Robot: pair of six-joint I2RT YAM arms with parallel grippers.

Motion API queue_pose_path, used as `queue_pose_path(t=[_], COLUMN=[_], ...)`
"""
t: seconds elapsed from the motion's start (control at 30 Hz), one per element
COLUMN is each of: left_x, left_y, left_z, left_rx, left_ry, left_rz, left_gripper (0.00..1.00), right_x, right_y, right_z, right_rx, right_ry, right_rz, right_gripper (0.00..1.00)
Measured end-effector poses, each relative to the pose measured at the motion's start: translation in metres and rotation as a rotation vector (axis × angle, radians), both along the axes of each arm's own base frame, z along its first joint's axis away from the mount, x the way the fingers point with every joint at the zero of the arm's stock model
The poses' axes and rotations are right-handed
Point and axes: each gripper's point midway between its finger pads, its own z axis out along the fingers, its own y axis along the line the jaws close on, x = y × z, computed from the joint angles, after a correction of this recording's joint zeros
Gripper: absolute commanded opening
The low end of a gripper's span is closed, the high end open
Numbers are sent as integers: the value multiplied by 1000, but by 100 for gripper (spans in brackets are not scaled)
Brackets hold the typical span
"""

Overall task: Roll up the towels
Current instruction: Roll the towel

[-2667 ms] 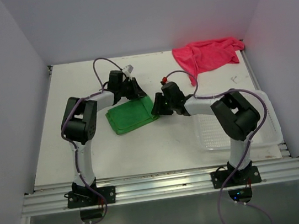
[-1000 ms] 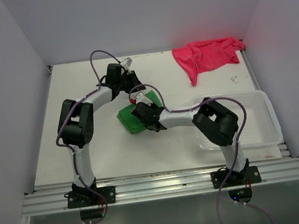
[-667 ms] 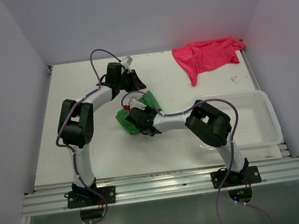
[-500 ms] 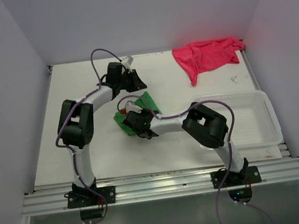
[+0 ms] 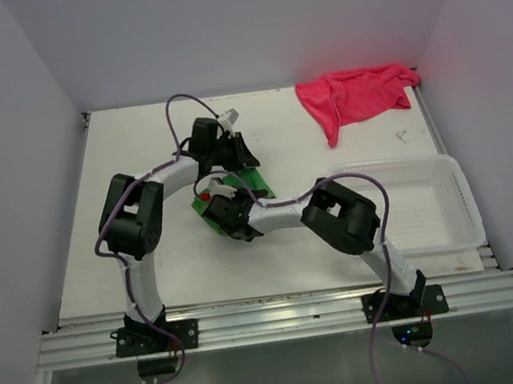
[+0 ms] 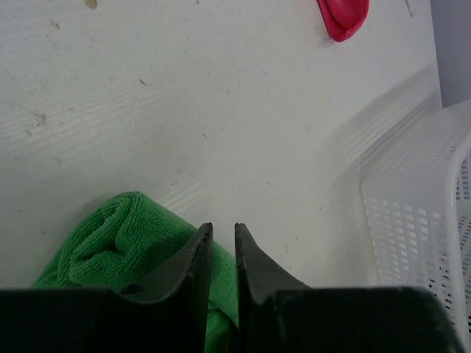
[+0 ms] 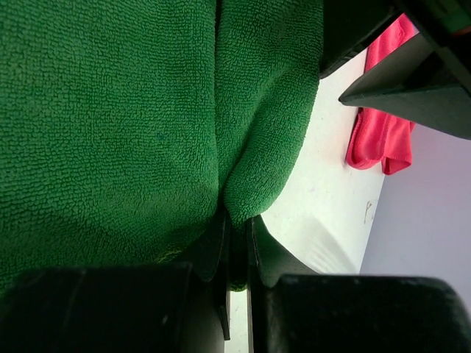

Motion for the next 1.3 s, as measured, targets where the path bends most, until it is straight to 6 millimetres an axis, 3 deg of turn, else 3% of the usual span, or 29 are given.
queue_pose_path(t=[0.57,0.8,0.93,1.3], left_x=[-1,1,1,1], left_y=[12,14,13,14], left_z=[-20,-37,-39,-43], left_rx=[74,87,74,29], left_ry=[16,30,31,34], left_rz=[37,49,56,81], left_gripper=[20,17,16,14], right_x=[-1,-2,-4,-13], right_y=[1,1,-1,-10], right_z=[-1,-3,-2,2], right_rx=[-18,-8,33,178], right_ry=[3,14,33,95], right_rz=[2,7,8,-11], right_gripper=[0,13,27,42])
